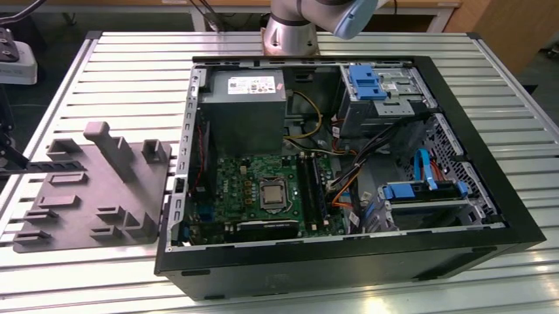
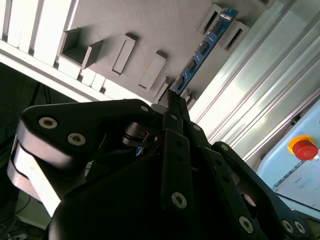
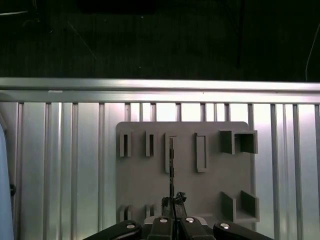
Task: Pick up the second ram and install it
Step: 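Pick up the second ram and move it above second insertion slot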
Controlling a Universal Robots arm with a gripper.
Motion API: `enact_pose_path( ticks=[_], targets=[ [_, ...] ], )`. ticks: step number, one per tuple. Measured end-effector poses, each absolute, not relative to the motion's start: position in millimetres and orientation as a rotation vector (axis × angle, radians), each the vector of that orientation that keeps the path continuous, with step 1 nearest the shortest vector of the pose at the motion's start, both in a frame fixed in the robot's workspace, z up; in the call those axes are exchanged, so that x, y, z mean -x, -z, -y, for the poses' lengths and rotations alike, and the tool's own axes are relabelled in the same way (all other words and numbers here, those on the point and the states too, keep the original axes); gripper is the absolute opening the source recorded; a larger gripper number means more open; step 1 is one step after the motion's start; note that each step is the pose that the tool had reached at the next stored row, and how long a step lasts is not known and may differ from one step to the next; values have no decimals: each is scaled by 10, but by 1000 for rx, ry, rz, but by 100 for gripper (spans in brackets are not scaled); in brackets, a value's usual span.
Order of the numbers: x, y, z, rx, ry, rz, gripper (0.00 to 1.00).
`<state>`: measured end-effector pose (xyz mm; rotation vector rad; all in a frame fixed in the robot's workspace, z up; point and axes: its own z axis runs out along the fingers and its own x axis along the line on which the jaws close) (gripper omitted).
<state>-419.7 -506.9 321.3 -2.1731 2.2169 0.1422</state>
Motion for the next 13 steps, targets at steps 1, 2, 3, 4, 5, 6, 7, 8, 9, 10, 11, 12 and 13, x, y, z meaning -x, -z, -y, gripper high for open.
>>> enact_pose_path(
  ticks=[1,2,3,4,5,6,7,8,9,10,11,12,13],
  targets=[
    [4198,-3219,5069,2172,-143,-2216,12],
    [4197,-3224,5069,2172,-145,-2216,12],
    [4197,-3230,5069,2172,-146,-2215,12],
    [4197,-3237,5069,2171,-146,-2215,12],
    [4197,-3244,5069,2171,-147,-2214,12],
    [4197,-3250,5069,2171,-147,-2214,12],
    [4198,-3256,5069,2170,-148,-2214,12],
    [4197,-3263,5069,2170,-148,-2214,12],
    [4197,-3270,5069,2170,-149,-2214,12],
    [4197,-3275,5069,2170,-149,-2213,12],
    [4197,-3280,5069,2169,-150,-2213,12],
    [4197,-3285,5069,2169,-151,-2213,12],
    [4197,-3290,5069,2169,-151,-2212,12]
  ],
)
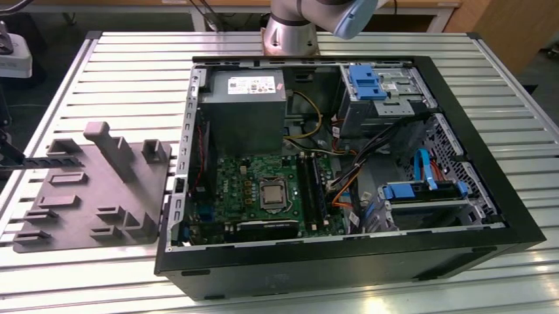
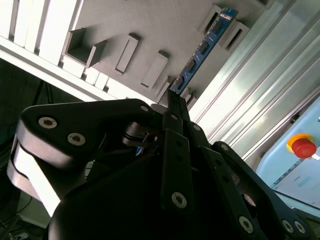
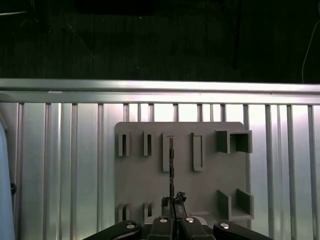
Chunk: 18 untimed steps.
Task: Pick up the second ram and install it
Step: 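Pick up the second ram and move it above second insertion slot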
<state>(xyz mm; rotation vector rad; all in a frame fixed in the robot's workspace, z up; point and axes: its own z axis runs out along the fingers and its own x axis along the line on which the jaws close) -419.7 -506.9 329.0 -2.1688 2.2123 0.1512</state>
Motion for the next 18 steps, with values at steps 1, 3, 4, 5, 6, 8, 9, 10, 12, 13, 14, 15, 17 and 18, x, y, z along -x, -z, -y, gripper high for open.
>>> enact_pose_path(
  ticks=[1,3,4,5,6,8,9,10,12,13,14,15,17,18],
  targets=[
    [4197,-3295,5069,2169,-151,-2212,12],
    [4197,-3311,5069,2169,-152,-2212,12],
    [4197,-3320,5069,2168,-152,-2212,12],
    [4197,-3329,5069,2168,-152,-2211,12],
    [4197,-3339,5069,2168,-152,-2211,12],
    [4197,-3355,5069,2168,-153,-2211,12],
    [4197,-3363,5069,2167,-154,-2210,12],
    [4197,-3370,5069,2167,-155,-2210,12],
    [4197,-3389,5069,2166,-155,-2209,12],
    [4197,-3398,5069,2166,-155,-2209,12],
    [4198,-3406,5069,2166,-155,-2209,12],
    [4197,-3415,5069,2166,-156,-2209,12],
    [4197,-3430,5069,2165,-155,-2208,12],
    [4198,-3437,5069,2165,-155,-2208,12]
  ],
)
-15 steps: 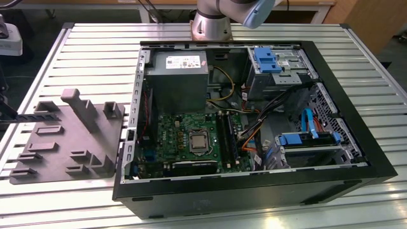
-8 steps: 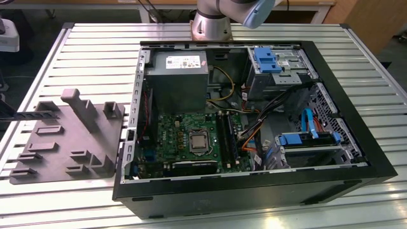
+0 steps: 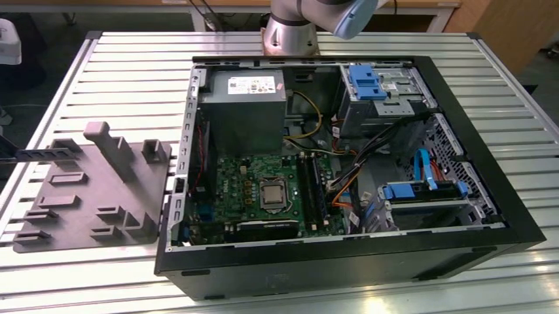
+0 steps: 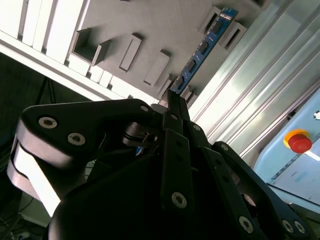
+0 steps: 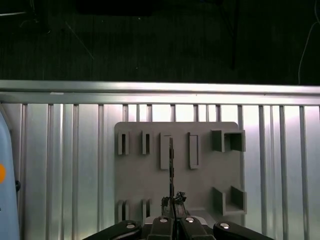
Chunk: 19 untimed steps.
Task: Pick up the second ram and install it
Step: 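Pick up the second ram and move it above second insertion slot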
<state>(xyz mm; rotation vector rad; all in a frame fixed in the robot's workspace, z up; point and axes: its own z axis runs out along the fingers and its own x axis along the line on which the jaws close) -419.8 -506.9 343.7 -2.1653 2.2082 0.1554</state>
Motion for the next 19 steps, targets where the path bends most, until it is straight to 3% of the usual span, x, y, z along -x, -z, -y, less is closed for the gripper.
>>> enact_pose_path(
  ticks=[19],
  targets=[
    [4198,-3603,5069,2160,-154,-2202,12]
  ],
)
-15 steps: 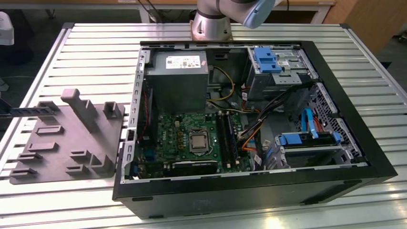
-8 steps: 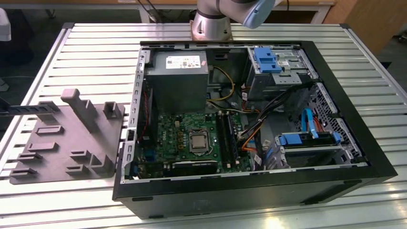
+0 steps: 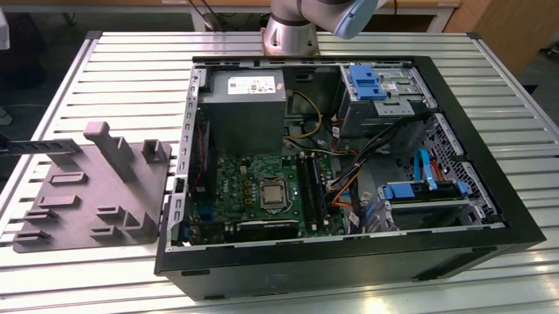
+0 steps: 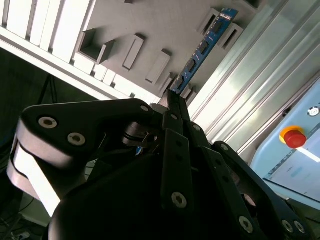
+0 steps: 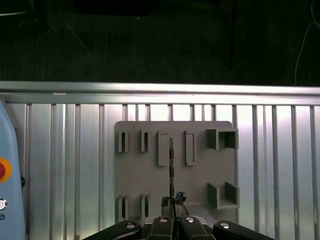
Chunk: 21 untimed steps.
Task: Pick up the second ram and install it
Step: 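Pick up the second ram and move it above second insertion slot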
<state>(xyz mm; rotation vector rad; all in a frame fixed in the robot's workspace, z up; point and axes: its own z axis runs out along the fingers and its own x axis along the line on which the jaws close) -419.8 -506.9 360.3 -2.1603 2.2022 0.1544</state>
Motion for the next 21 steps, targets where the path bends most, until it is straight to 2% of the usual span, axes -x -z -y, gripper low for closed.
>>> enact_pose_path(
  ticks=[21],
  targets=[
    [4197,-3804,5069,2156,-157,-2197,12]
  ],
)
